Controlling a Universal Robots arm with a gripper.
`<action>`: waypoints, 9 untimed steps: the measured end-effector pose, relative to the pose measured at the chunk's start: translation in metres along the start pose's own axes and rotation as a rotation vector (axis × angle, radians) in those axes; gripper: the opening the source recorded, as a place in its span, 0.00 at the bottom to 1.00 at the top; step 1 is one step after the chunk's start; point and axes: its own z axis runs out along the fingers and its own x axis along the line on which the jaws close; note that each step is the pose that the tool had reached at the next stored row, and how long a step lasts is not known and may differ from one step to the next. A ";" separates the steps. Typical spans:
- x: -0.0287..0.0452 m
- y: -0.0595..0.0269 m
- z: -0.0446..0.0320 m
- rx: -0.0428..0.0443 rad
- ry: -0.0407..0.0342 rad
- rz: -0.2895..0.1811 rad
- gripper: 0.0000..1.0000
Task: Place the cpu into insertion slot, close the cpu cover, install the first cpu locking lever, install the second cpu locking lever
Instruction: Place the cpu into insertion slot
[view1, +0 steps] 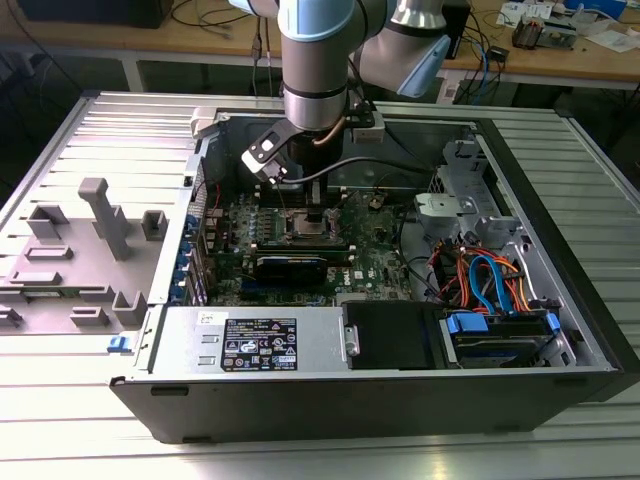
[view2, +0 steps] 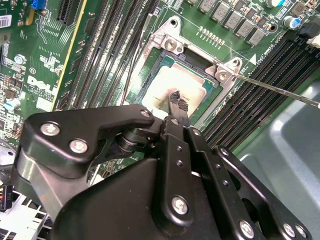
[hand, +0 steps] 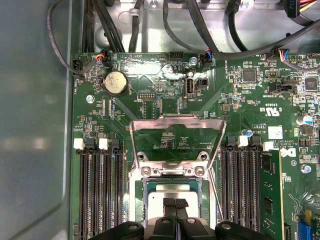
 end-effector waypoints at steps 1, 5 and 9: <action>0.0000 0.0000 0.0000 0.0000 0.0000 0.000 0.11; 0.0000 -0.0001 0.0000 0.0000 0.0001 0.000 0.11; 0.0000 -0.0002 0.0000 -0.0004 0.0005 -0.010 0.11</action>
